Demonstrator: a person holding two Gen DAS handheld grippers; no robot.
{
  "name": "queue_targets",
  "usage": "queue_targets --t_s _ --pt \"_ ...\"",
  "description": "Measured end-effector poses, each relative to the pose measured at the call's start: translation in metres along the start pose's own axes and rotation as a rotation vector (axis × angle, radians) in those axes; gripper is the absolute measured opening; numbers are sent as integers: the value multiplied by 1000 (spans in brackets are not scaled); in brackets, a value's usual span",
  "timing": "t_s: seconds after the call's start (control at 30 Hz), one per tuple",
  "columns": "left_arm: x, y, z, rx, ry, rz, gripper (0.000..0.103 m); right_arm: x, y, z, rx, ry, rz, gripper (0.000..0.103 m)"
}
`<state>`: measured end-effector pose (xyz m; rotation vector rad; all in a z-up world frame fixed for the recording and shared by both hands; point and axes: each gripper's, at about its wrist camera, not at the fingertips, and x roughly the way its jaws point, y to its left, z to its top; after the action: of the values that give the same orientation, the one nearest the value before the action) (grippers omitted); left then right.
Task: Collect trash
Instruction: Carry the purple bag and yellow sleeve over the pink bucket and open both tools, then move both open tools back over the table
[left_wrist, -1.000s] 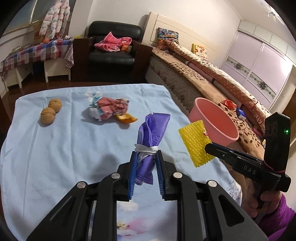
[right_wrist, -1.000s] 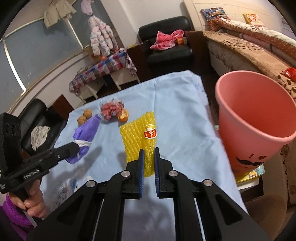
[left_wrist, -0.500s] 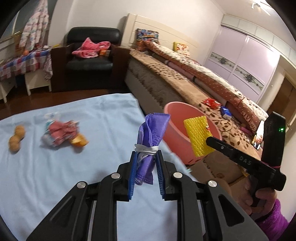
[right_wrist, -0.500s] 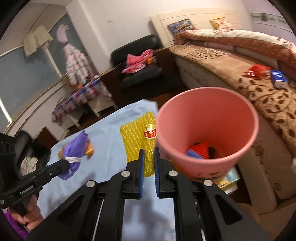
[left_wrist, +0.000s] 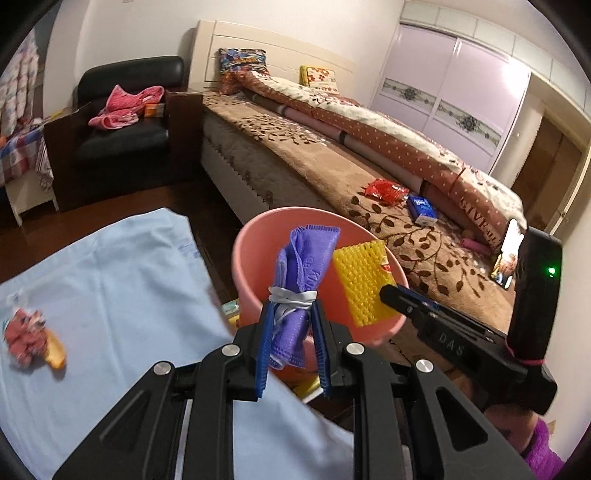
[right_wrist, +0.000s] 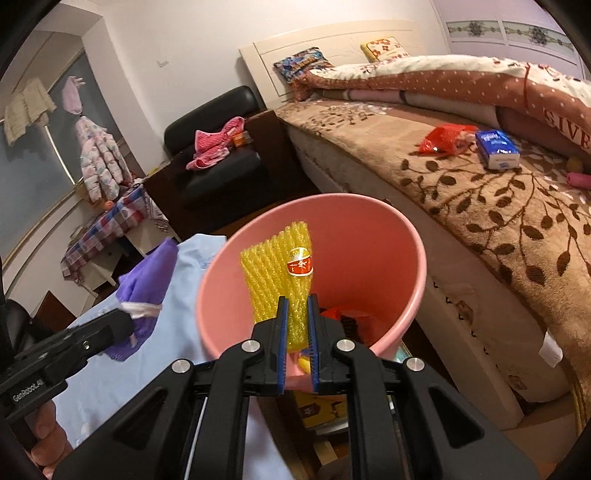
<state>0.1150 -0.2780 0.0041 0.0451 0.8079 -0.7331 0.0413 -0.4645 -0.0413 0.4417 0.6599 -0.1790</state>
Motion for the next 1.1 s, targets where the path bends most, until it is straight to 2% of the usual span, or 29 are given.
queue_targets --t_s 0.23,0.47,0.53,0.67,0.8,0.87,1.0,1.1 --pt "46 -7 2 -11 62 23 20 18 -17 1 39 28 -11 10" --pt "57 -12 3 -4 68 29 22 26 -20 3 37 29 -11 10" --pt "58 -13 4 -13 70 17 29 25 -18 4 32 19 -14 10" --pt "52 -12 3 -14 52 15 34 24 -16 4 31 19 -10 11" --pt "41 -10 0 -29 43 10 35 23 -15 5 42 27 -4 26" --pt "34 -9 -1 -33 37 9 35 20 -13 4 43 19 -5 30" --pt "13 -5 -6 -21 5 35 36 13 -4 3 25 18 3 31" --pt "-5 3 -12 -20 -25 69 39 4 17 0 -12 3 46 31"
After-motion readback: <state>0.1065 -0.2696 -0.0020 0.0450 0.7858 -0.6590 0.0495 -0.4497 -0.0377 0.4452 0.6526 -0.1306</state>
